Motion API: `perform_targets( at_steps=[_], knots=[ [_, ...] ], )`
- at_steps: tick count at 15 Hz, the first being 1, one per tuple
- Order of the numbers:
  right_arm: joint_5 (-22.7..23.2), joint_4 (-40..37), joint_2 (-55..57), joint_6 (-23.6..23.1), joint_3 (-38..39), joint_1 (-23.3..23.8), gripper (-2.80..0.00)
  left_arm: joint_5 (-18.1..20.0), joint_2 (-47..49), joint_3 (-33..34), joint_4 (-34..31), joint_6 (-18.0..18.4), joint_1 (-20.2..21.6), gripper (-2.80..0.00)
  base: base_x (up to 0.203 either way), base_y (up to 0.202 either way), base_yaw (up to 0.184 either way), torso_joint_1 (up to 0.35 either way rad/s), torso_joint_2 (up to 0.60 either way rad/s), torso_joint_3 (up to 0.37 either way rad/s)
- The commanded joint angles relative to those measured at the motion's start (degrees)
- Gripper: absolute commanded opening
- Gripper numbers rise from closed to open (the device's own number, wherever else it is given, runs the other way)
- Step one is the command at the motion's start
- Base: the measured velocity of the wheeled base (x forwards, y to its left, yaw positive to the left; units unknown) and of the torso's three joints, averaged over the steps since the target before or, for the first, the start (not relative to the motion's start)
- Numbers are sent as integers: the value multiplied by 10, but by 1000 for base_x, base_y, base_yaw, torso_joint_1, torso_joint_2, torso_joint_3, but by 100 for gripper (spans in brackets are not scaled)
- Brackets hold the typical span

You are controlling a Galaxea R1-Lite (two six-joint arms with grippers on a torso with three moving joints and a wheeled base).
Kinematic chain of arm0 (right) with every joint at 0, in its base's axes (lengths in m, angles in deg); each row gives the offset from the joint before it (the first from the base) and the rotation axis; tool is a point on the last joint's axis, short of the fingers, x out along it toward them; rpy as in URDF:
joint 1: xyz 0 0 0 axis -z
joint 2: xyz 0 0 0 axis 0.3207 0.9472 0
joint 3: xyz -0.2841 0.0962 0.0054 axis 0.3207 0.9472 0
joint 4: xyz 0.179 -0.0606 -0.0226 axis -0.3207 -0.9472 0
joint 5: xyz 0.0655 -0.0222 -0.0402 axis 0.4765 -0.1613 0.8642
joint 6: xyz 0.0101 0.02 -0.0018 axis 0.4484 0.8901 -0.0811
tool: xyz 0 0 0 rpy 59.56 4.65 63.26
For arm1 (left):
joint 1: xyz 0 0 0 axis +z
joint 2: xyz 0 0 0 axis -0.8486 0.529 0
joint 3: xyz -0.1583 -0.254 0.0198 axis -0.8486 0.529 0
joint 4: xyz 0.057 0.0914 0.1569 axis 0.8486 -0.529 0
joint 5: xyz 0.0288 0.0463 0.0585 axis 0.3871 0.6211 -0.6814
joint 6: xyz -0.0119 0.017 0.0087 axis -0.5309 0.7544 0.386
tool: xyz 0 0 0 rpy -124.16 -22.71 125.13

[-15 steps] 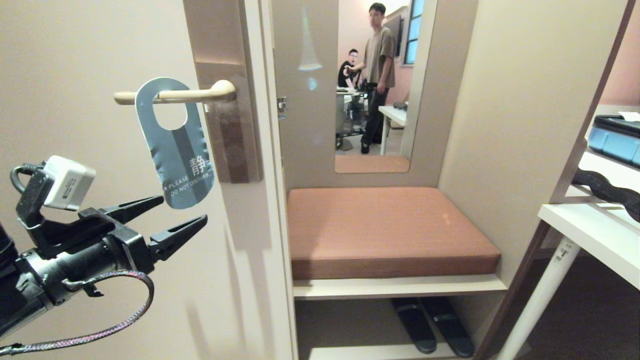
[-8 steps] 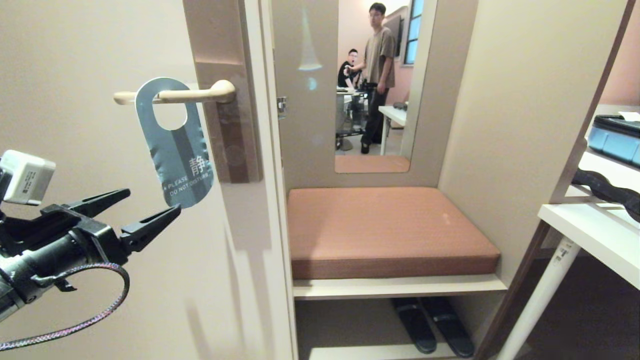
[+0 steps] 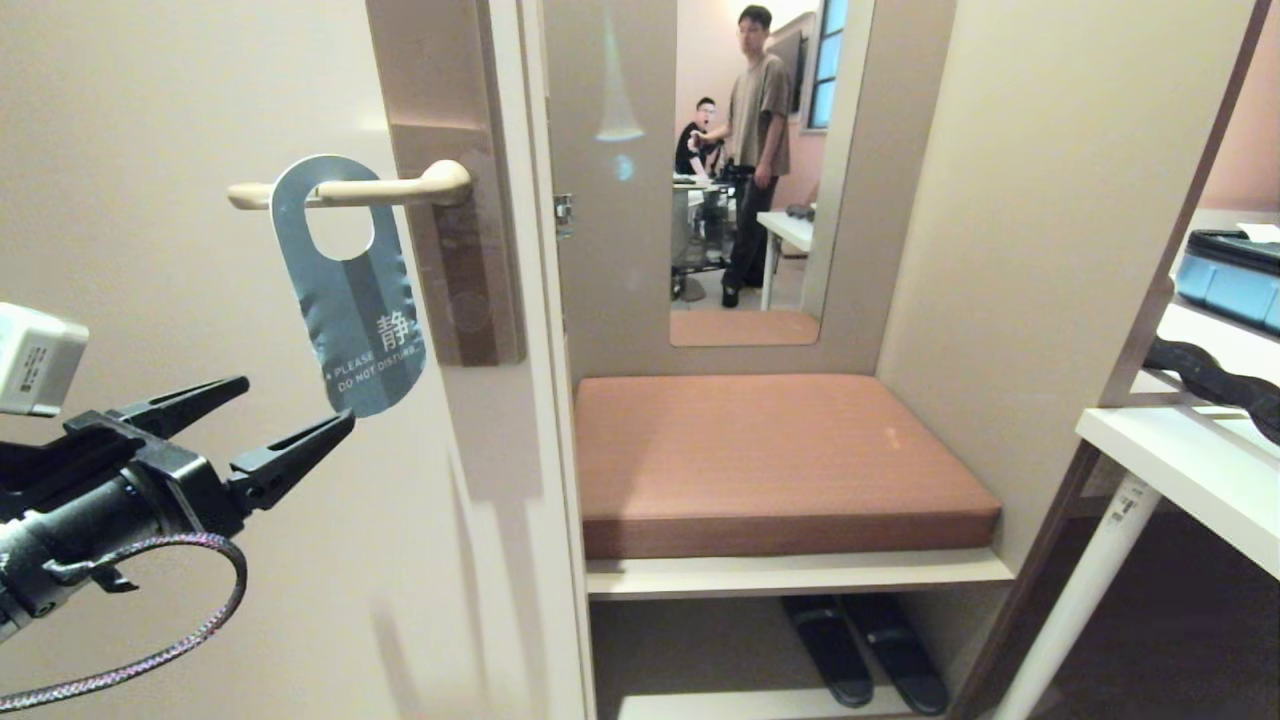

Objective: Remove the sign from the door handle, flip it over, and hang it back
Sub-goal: Hang the sign back with the other side facing out

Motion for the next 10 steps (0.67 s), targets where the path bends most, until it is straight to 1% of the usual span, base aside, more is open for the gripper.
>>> perform_targets(
  at_steps=[1, 2, 3, 10],
  knots=[
    [0, 0, 0, 0, 0, 0, -280, 1, -6, 6, 3, 0, 0, 0, 0, 0, 0, 0, 0, 0],
    [1, 0, 0, 0, 0, 0, -280, 2, -7, 11, 3, 0, 0, 0, 0, 0, 0, 0, 0, 0],
    [0, 0, 0, 0, 0, -1, -280, 2, -9, 15, 3, 0, 0, -280, 0, 0, 0, 0, 0, 0],
    [0, 0, 0, 0, 0, 0, -280, 2, -15, 19, 3, -4, 0, -280, 0, 0, 0, 0, 0, 0]
  ],
)
